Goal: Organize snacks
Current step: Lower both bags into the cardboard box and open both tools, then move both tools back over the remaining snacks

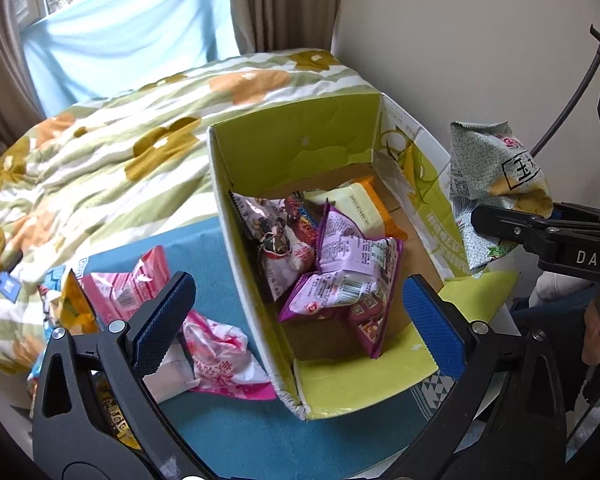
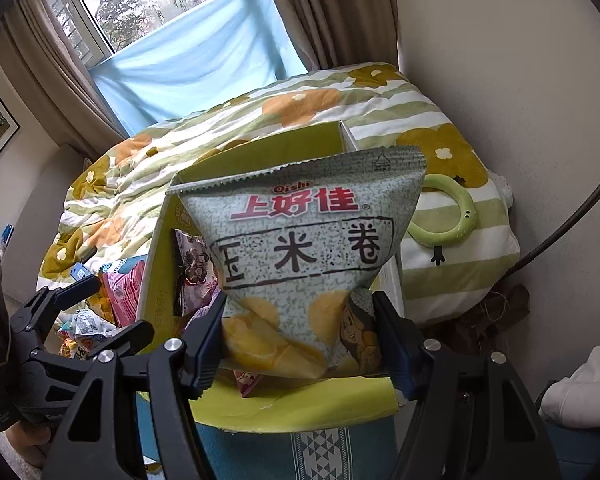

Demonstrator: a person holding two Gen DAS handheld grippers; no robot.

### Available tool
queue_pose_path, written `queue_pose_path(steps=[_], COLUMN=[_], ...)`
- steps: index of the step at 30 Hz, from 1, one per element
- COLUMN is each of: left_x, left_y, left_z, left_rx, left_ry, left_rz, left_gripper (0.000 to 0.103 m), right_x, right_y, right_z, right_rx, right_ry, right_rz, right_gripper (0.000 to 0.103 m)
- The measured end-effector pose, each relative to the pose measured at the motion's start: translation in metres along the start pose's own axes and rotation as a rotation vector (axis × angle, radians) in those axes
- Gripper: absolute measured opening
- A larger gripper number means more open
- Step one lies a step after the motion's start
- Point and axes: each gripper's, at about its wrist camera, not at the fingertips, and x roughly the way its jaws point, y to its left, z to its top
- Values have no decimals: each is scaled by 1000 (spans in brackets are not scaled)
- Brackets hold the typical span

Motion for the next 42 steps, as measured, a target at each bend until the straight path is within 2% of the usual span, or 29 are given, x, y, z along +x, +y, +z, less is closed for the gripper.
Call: queue_pose_path(steps=[4,11,13,14,15,16,22,28,36,42], left_x=[-6,-7,-4,-4,-4,-4,-8,-27,-77,-113], left_y=[13,27,29,30,31,30,24,15,8,10], left_z=[-8,-18,-22,-24,-26,-29,-39,-42,-40,-56], left_rx=[-29,-48,-59,-62,-63,-64,-82,-78,-76,-132], left_ry=[-2,7,17,21,22,22,20,-7,-100,-133], left_rz=[-10,30,23,23,25,27,14,36,98,136], left_gripper=[102,102,102,102,102,102,102,102,102,102], right_x=[15,36,36,37,36,34,25,11,-31,-65], right_y=[10,19,19,19,18,18,19,20,33,44], right_z=[-3,-12,-15,-17,-19,-21,-37,-44,-49,-55], right_rx=[-30,-43,-39,-39,-37,-38,-53,-57,-144,-192], right_ry=[42,75,75,74,69,59,20,-2,-62,-135], right_rz=[5,11,9,3,-6,-13,-33,-21,-51,-31], right_gripper=[64,65,73,88,97,98,99,99,99,100])
